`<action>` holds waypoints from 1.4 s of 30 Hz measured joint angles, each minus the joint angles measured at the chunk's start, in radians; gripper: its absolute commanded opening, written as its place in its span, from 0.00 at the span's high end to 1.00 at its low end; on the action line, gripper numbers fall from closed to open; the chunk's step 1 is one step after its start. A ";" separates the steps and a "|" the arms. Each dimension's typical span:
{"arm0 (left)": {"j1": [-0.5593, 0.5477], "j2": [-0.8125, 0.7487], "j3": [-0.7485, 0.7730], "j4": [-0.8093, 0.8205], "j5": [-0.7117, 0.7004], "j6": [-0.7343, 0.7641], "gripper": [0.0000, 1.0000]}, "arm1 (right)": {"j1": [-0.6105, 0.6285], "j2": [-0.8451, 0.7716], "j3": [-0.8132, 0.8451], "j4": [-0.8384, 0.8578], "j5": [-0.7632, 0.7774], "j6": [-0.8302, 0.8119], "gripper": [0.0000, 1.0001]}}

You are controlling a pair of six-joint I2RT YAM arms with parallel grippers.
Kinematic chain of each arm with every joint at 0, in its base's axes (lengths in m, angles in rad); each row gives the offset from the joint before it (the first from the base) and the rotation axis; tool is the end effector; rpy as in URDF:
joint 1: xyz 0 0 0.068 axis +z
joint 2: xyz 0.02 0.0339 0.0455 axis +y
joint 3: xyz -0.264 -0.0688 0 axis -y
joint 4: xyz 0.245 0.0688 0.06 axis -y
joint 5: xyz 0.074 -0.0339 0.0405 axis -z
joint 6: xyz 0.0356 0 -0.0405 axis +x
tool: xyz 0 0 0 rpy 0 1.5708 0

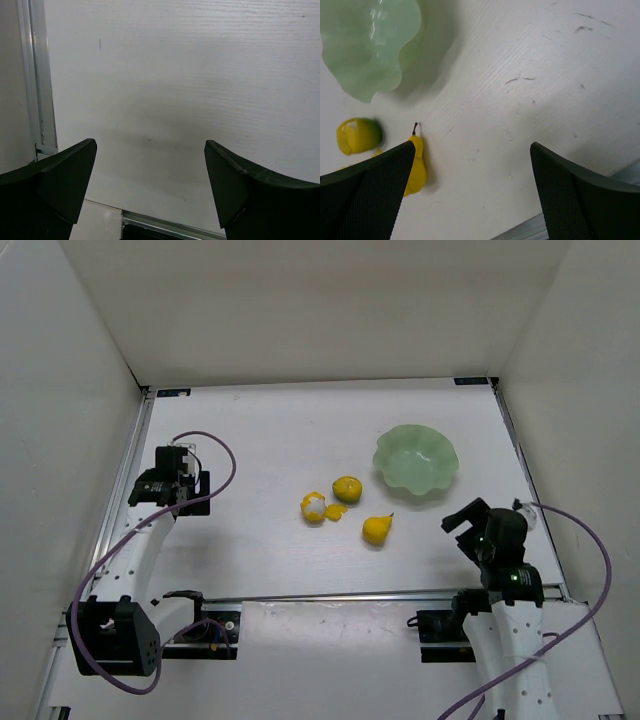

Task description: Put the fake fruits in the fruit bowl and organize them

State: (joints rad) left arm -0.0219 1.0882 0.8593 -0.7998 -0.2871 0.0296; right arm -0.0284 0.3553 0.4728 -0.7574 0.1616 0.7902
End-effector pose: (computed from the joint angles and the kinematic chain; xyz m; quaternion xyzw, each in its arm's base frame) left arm 0.2057 0.0056 0.2576 -0.0137 0.9543 0.1389 0.2645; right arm 0.0961 -0.0085 0.2285 0.3877 0.8027 0.0994 0.4421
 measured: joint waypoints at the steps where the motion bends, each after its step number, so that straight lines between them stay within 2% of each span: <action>1: 0.000 0.000 0.000 0.000 0.014 0.003 0.00 | 0.009 0.031 0.000 0.027 -0.032 -0.038 0.00; 4: 0.000 0.000 0.000 0.000 0.052 0.016 0.00 | 0.093 0.167 0.023 0.080 -0.100 -0.136 0.00; 6: -0.003 0.000 0.000 0.000 0.071 0.023 0.00 | 0.215 0.279 0.068 0.111 -0.117 -0.196 0.00; 11: -0.016 0.005 0.000 0.000 0.098 0.037 0.00 | 0.607 0.587 0.264 0.164 -0.004 -0.303 0.00; 13: -0.020 0.011 0.000 -0.001 0.110 0.042 0.00 | 0.729 0.729 0.349 0.200 0.044 -0.331 0.00; 14: -0.021 0.015 0.000 -0.001 0.113 0.043 0.00 | 0.749 0.772 0.364 0.208 0.056 -0.330 0.00; 19: -0.023 0.024 0.000 -0.003 0.120 0.047 0.00 | 0.769 1.030 0.438 0.238 0.080 -0.303 0.00; 24: -0.040 0.039 0.000 -0.004 0.123 0.055 0.00 | 0.769 1.184 0.450 0.232 0.083 -0.259 0.02; 26: -0.057 0.050 0.000 -0.004 0.122 0.060 0.00 | 0.770 1.216 0.457 0.228 0.083 -0.246 0.13; 27: -0.069 0.057 0.000 -0.004 0.120 0.063 0.00 | 0.770 1.228 0.464 0.228 0.082 -0.241 0.25; 30: -0.121 0.082 0.001 -0.005 0.098 0.071 0.00 | 0.770 1.239 0.477 0.230 0.084 -0.218 0.34; 33: -0.196 0.117 0.029 -0.013 0.063 0.085 0.00 | 0.771 1.239 0.486 0.233 0.085 -0.207 0.51; 34: -0.220 0.131 0.043 -0.013 0.053 0.087 0.00 | 0.771 1.239 0.488 0.233 0.086 -0.208 0.63; 37: -0.294 0.175 0.099 -0.011 0.019 0.096 0.00 | 0.771 1.239 0.497 0.230 0.087 -0.215 0.69; 42: -0.421 0.267 0.174 -0.005 -0.040 0.109 0.00 | 0.786 1.202 0.533 0.204 0.090 -0.234 0.69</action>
State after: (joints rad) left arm -0.4427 1.3548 1.0336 -0.8043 -0.3267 0.1387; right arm 0.7574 1.5570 1.0054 -0.5529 0.2520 0.5560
